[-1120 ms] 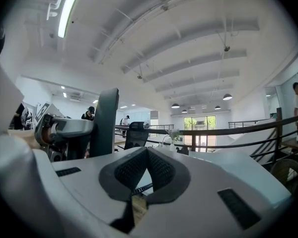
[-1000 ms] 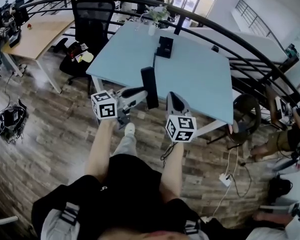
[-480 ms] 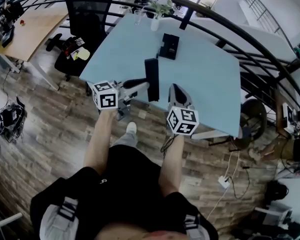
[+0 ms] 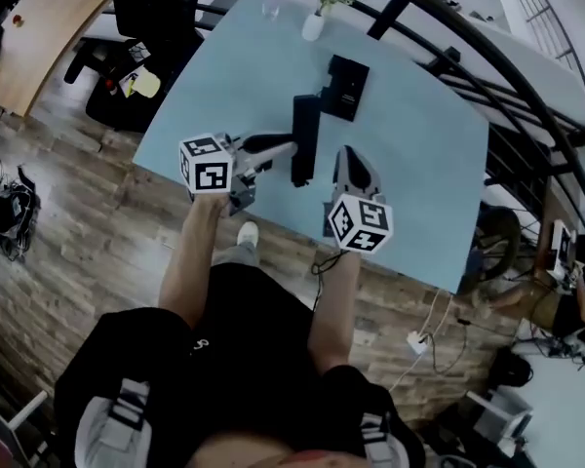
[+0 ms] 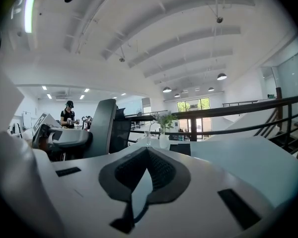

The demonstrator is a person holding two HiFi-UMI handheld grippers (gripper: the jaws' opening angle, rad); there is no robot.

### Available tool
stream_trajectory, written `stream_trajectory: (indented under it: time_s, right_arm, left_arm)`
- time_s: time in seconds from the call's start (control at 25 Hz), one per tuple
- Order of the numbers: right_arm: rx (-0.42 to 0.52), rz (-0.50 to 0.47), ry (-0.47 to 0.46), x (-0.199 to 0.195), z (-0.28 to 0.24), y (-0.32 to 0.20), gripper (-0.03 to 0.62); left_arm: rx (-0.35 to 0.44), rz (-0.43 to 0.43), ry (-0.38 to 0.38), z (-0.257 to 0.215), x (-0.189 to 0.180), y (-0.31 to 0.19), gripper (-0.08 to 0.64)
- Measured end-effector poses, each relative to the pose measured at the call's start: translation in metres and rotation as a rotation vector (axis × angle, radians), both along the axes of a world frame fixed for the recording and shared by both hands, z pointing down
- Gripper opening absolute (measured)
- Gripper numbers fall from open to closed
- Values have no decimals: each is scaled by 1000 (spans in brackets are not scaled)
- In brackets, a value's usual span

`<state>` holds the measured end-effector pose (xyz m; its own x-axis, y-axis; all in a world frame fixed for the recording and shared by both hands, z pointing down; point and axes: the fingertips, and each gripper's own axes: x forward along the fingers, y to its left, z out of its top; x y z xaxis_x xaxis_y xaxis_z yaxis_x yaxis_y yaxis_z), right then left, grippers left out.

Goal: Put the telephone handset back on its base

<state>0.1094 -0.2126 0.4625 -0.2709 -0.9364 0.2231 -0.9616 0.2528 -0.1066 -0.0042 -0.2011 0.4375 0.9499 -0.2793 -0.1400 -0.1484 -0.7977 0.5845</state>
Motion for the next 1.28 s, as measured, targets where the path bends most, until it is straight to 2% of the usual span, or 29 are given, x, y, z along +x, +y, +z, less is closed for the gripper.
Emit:
stream_trajectory:
  time_s: [0.24, 0.56, 0.72, 0.96, 1.12, 1.28]
  right_arm:
    - [-39, -14, 50, 0, 25, -37, -6]
    - [-101, 52, 48, 51, 50, -67, -6]
    - [-110, 29, 47, 58, 51, -90, -6]
    - [-122, -33, 70, 59, 51, -115, -6]
    - [-161, -47, 88, 62, 63, -126, -6]
    - [-167, -49, 88, 72, 66, -139, -6]
  left_arm:
    - [-73, 10, 6, 30, 11, -49, 63]
    - [-149, 27, -5, 60, 45, -94, 64]
    - [-173, 34, -8, 70, 59, -114, 63]
    - [-241, -21, -20, 96, 64, -153, 63]
    - [-269, -42, 13, 106, 68, -175, 63]
    - [-276, -34, 9, 113, 80, -200, 63]
